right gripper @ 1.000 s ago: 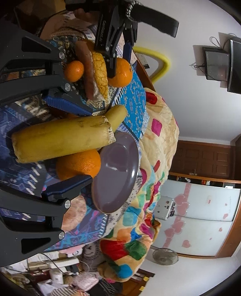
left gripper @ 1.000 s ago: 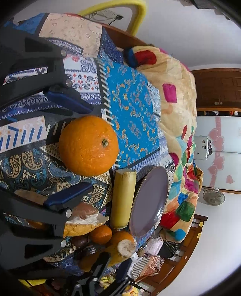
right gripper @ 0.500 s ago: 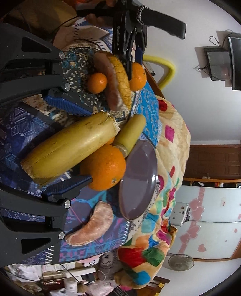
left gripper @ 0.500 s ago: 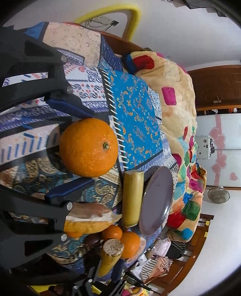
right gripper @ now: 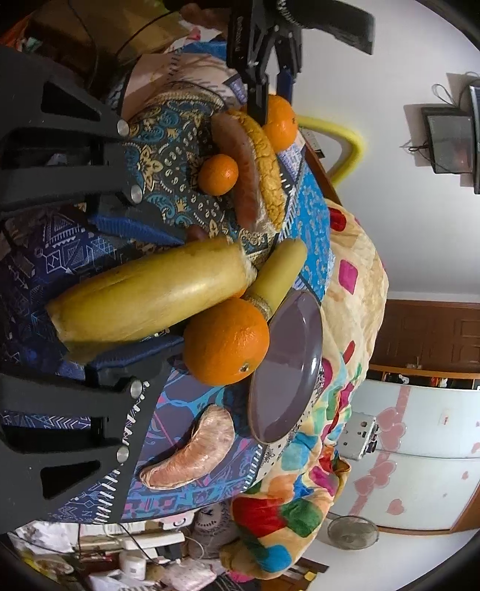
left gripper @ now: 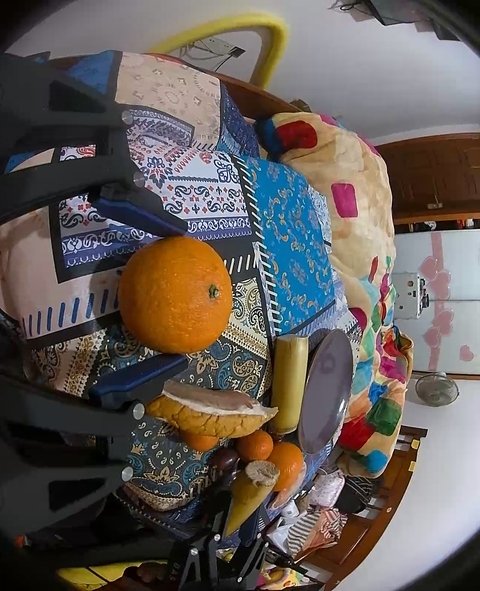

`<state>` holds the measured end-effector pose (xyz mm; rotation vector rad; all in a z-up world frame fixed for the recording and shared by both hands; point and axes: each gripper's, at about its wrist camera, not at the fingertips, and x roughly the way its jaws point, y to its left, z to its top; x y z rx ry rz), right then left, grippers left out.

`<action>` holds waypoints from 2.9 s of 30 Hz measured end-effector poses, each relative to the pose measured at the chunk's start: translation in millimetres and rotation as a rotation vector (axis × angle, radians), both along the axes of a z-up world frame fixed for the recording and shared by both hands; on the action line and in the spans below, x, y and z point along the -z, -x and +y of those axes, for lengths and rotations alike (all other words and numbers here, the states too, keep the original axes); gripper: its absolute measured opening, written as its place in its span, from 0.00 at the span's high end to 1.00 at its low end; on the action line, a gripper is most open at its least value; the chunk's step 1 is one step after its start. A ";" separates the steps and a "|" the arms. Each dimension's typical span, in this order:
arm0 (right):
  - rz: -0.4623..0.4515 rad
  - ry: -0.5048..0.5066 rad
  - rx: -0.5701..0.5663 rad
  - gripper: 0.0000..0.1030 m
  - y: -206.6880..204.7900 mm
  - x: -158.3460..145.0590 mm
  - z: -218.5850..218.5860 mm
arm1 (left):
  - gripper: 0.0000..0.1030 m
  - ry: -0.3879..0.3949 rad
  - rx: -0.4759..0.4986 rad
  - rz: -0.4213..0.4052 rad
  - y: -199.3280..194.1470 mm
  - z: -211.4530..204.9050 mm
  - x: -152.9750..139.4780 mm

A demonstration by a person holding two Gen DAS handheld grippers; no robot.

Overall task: Organize fruits
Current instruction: 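Grasp the yellow corn cob with the right tool while the left tool grasps a large orange, then carry the corn onto the purple plate with the right tool while the left tool places the orange there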

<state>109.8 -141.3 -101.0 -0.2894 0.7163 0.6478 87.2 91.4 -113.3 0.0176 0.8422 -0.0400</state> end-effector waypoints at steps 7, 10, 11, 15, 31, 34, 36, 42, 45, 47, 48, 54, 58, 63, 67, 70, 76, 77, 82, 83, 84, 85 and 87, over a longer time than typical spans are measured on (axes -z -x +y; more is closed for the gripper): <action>-0.003 -0.010 0.014 0.64 3.5 -7.3 -6.7 | 0.38 -0.006 0.006 -0.040 0.4 -9.0 -14.9; -0.021 -0.032 0.036 0.65 3.8 -15.3 -12.6 | 0.38 -0.001 0.009 -0.059 -0.9 -11.9 -22.8; -0.031 -0.041 0.045 0.65 4.0 -19.0 -15.1 | 0.38 0.000 0.011 -0.069 -1.6 -13.7 -26.4; -0.069 -0.066 0.075 0.65 1.3 -34.1 -24.0 | 0.39 0.009 0.018 -0.105 -6.0 -21.5 -38.9; -0.212 -0.174 0.184 0.66 -30.9 -84.4 -48.2 | 0.40 0.026 0.055 -0.208 -61.6 -52.4 -74.4; -0.225 -0.178 0.195 0.66 -40.5 -86.8 -48.9 | 0.40 0.014 0.063 -0.211 -76.4 -59.6 -75.1; -0.230 -0.177 0.200 0.66 -47.9 -87.3 -48.3 | 0.40 0.008 0.068 -0.211 -86.7 -64.5 -75.3; -0.223 -0.161 0.203 0.66 -69.2 -82.0 -46.1 | 0.40 0.002 0.073 -0.196 -119.9 -70.7 -69.1; -0.203 -0.156 0.201 0.66 -82.8 -76.8 -44.5 | 0.40 -0.005 0.076 -0.183 -135.4 -73.1 -65.9; -0.188 -0.156 0.203 0.66 -91.3 -73.3 -44.7 | 0.40 -0.010 0.072 -0.182 -144.9 -74.0 -64.6; -0.180 -0.154 0.204 0.66 -95.8 -70.9 -44.5 | 0.40 -0.011 0.073 -0.180 -148.6 -74.5 -64.2; -0.128 -0.129 0.191 0.66 -119.5 -60.4 -39.1 | 0.40 -0.029 0.092 -0.154 -174.4 -79.4 -55.7; -0.083 -0.109 0.175 0.66 -134.1 -52.3 -33.4 | 0.41 -0.036 0.112 -0.104 -193.6 -82.6 -44.7; -0.031 -0.094 0.149 0.66 -150.1 -42.0 -24.9 | 0.64 -0.044 0.146 -0.102 -207.2 -83.7 -49.4; -0.031 -0.066 0.136 0.66 -157.5 -34.5 -13.1 | 0.64 -0.044 0.208 -0.062 -216.9 -90.7 -44.2; -0.041 -0.035 0.130 0.66 -163.4 -33.5 -4.6 | 0.64 -0.081 0.216 -0.037 -221.5 -96.1 -33.1; -0.021 -0.027 0.131 0.66 -177.7 -32.5 -0.1 | 0.64 -0.056 0.208 -0.025 -226.4 -92.7 -21.0; -0.016 -0.024 0.131 0.66 -178.9 -31.3 0.7 | 0.64 -0.048 0.203 -0.022 -227.3 -90.8 -19.7; -0.002 -0.008 0.114 0.65 -175.8 -26.0 6.6 | 0.63 -0.042 0.174 -0.017 -227.0 -81.9 -17.8; 0.013 -0.003 0.108 0.65 -176.6 -23.0 8.0 | 0.62 -0.039 0.170 -0.016 -226.8 -80.3 -17.6; 0.031 -0.007 0.104 0.65 -177.4 -20.2 7.7 | 0.60 -0.033 0.168 -0.015 -225.6 -78.3 -17.3; 0.050 -0.011 0.101 0.65 -178.3 -17.0 7.0 | 0.59 -0.033 0.165 -0.015 -225.4 -77.7 -17.0; 0.061 -0.007 0.096 0.65 -176.2 -11.7 4.7 | 0.56 -0.031 0.158 -0.017 -222.0 -74.6 -16.7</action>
